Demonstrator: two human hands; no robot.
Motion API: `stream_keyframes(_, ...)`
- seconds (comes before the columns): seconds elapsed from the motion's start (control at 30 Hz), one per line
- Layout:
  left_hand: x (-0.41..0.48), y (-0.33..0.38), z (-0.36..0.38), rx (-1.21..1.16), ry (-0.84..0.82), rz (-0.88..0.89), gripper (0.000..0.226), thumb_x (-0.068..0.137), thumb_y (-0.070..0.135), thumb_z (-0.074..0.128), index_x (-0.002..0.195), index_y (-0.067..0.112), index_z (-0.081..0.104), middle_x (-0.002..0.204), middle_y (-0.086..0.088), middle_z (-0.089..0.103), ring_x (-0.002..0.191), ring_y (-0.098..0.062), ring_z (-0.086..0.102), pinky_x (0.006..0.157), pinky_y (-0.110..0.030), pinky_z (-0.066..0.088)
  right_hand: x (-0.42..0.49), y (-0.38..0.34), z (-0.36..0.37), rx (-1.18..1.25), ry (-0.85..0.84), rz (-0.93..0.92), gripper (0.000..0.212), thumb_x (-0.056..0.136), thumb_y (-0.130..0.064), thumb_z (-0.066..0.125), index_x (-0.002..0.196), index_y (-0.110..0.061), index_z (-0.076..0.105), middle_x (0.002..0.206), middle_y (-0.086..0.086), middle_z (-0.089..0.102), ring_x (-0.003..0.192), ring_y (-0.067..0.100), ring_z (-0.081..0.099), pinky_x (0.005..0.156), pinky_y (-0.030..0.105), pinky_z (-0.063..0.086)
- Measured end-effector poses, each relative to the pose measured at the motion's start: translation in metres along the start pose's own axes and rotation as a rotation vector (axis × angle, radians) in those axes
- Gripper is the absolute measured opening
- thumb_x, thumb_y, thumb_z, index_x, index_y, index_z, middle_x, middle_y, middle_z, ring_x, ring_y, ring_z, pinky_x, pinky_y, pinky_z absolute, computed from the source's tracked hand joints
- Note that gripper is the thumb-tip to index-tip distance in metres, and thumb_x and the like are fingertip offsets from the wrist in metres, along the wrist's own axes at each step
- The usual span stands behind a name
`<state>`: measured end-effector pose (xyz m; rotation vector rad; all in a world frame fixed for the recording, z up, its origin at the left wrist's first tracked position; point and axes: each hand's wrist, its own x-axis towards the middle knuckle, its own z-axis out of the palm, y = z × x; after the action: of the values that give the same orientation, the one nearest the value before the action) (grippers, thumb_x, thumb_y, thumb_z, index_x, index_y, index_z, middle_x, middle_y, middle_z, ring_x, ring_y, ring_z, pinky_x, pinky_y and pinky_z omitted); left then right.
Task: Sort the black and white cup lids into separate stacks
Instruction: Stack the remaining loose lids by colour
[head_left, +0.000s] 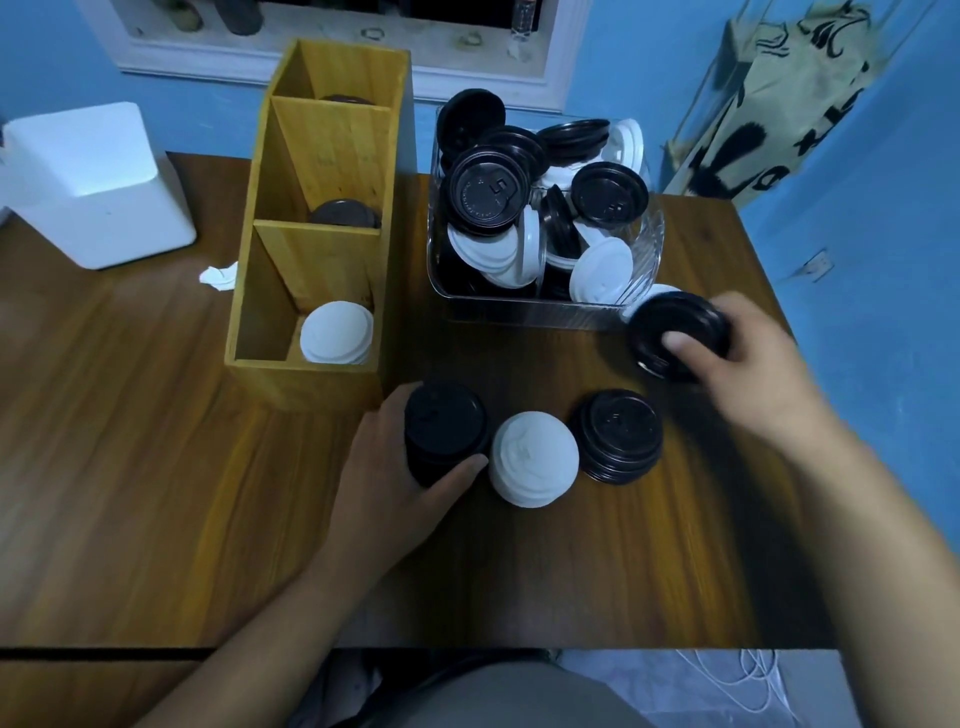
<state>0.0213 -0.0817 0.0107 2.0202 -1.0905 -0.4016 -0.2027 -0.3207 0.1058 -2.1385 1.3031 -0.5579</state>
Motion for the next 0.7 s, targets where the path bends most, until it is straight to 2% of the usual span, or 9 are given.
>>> stream_keyframes(0.07,0.0,0.0,0.0,-0.006,0.0,-0.004,0.098,0.07,0.075,0.064,0.15,0.026,0.038,0.13,0.023,0.042,0.12,0.005,0.038,0.093,-0.007,0.03,-0.019,0.02,-0.013,0.254,0.047,0.199,0.015,0.096,-0.032,0.068,0.097,-0.033,0.053,0.097,-0.004,0.064,0.08,0.02,0.069,0.062,0.039,0.059)
stream_keyframes(0.17,0.0,0.001,0.001,-0.006,0.009,-0.016,0.097,0.069,0.074,0.065,0.15,0.025,0.039,0.131,0.022,0.042,0.121,0.004,0.038,0.098,-0.018,0.036,-0.054,0.045,-0.009,0.518,0.078,0.496,0.006,0.1,-0.028,0.061,0.104,-0.025,0.058,0.108,0.008,0.069,0.078,0.02,0.075,0.053,0.03,0.061)
stream_keyframes(0.23,0.001,0.0,0.001,-0.006,0.01,-0.017,0.096,0.069,0.073,0.067,0.148,0.026,0.04,0.131,0.022,0.043,0.121,0.003,0.04,0.098,-0.022,0.038,-0.075,0.056,0.001,0.585,0.064,0.664,0.013,0.103,-0.029,0.057,0.106,-0.017,0.061,0.105,0.01,0.071,0.082,0.022,0.075,0.055,0.029,0.062)
stream_keyframes(0.3,0.002,-0.001,0.001,-0.013,0.008,-0.016,0.092,0.07,0.07,0.071,0.146,0.028,0.041,0.132,0.02,0.049,0.122,-0.001,0.045,0.099,-0.026,0.043,-0.088,0.065,0.006,0.542,0.087,0.735,0.022,0.102,-0.032,0.058,0.103,-0.011,0.064,0.1,0.014,0.073,0.082,0.026,0.074,0.056,0.032,0.063)
stream_keyframes(0.4,0.002,-0.002,0.002,-0.02,0.018,-0.003,0.089,0.071,0.067,0.073,0.144,0.028,0.042,0.129,0.018,0.05,0.123,-0.005,0.048,0.099,-0.03,0.046,-0.096,0.071,0.0,0.224,0.066,0.658,0.036,0.097,-0.05,0.06,0.092,-0.014,0.066,0.073,0.012,0.075,0.061,0.026,0.073,0.065,0.044,0.062)
stream_keyframes(0.47,0.001,-0.002,0.003,-0.03,0.023,0.016,0.088,0.071,0.066,0.073,0.144,0.028,0.042,0.127,0.02,0.047,0.122,-0.005,0.047,0.099,-0.03,0.046,-0.1,0.074,-0.009,-0.14,-0.03,0.571,0.051,0.092,-0.07,0.05,0.087,-0.021,0.065,0.062,0.006,0.07,0.06,0.025,0.07,0.063,0.037,0.055)
stream_keyframes(0.53,0.001,-0.001,0.003,-0.035,0.022,0.02,0.089,0.07,0.065,0.073,0.145,0.028,0.041,0.128,0.021,0.046,0.122,-0.004,0.046,0.099,-0.03,0.045,-0.105,0.078,-0.017,-0.424,-0.087,0.489,0.063,0.084,-0.082,0.037,0.085,-0.025,0.062,0.068,0.005,0.065,0.068,0.028,0.06,0.057,0.031,0.041)
stream_keyframes(0.6,0.001,-0.001,0.004,-0.036,0.026,0.016,0.09,0.07,0.063,0.074,0.146,0.027,0.04,0.127,0.021,0.045,0.122,-0.003,0.045,0.099,-0.029,0.044,-0.107,0.082,-0.022,-0.467,-0.063,0.386,0.063,0.079,-0.083,0.034,0.091,-0.028,0.061,0.074,0.001,0.063,0.072,0.026,0.056,0.056,0.031,0.038)
stream_keyframes(0.7,0.003,-0.001,0.004,-0.03,0.024,0.017,0.09,0.07,0.055,0.084,0.144,0.029,0.04,0.126,0.021,0.046,0.12,-0.001,0.045,0.098,-0.029,0.044,-0.108,0.088,-0.024,-0.333,-0.075,0.145,0.058,0.078,-0.074,0.049,0.116,-0.032,0.061,0.104,-0.007,0.065,0.096,0.02,0.06,0.079,0.036,0.049)
